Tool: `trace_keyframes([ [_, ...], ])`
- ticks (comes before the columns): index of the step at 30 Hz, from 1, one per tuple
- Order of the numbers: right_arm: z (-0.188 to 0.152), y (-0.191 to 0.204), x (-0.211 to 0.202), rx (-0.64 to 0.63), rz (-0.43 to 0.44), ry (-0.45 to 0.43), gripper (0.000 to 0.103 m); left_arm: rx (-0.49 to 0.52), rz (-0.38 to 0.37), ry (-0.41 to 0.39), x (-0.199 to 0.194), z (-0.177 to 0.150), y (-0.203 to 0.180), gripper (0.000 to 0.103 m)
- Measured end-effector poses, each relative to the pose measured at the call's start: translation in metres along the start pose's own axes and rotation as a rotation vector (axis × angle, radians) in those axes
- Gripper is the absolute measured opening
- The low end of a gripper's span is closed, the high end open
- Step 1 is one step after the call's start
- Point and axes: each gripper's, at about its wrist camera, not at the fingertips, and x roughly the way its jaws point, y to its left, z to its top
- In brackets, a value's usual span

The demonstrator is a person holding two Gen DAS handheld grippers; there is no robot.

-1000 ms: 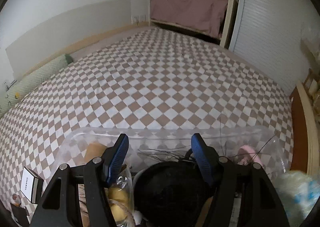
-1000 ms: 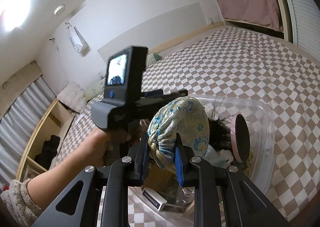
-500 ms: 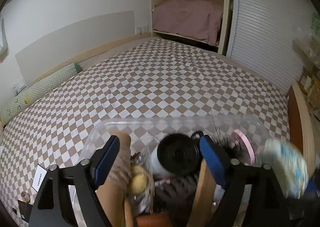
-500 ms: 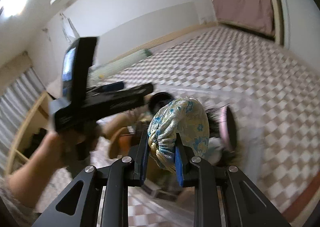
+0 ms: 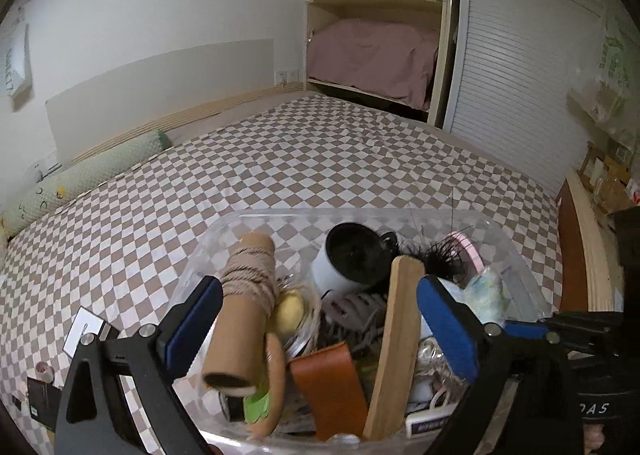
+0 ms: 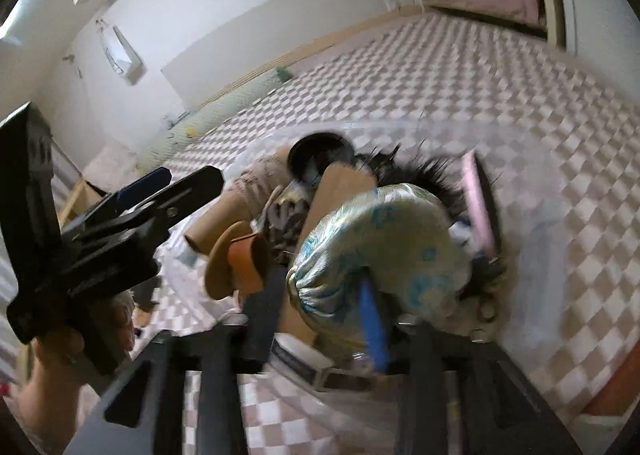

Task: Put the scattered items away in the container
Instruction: 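Lower the floral pouch into the container and open the right tool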

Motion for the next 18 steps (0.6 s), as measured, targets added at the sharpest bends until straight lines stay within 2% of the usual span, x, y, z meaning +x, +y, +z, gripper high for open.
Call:
trace_keyframes([
  [2,-0.001,-0.002,0.005,0.016,0.019,0.015,0.068,0.001,0.005,0.004,-0.002,-0.002,0.003,0.099],
  [7,-0.002,-0.002,-0.009,0.017,-0.019,-0.052,0.068,-0.002,0.015,0.001,-0.011,-0.012,0.006,0.1],
  [8,-0.003,-0.004,-0.012,0.023,-0.031,-0.07,0.072,-0.001,0.016,-0.001,-0.012,-0.013,0.005,0.1],
  [9,-0.005,-0.005,-0.015,0.03,-0.044,-0.088,0.087,0.001,0.016,-0.005,-0.014,-0.016,0.005,0.1],
  [11,-0.006,-0.006,-0.017,0.05,-0.096,-0.136,0.103,0.007,0.019,-0.01,-0.017,-0.018,0.005,0.1],
  [13,-0.007,-0.007,-0.023,0.05,-0.146,-0.187,0.103,0.01,0.021,-0.022,-0.023,-0.022,0.005,0.103],
  [18,-0.007,-0.008,-0.031,0.049,-0.209,-0.229,0.103,0.009,0.014,-0.044,-0.037,-0.025,0.005,0.103],
])
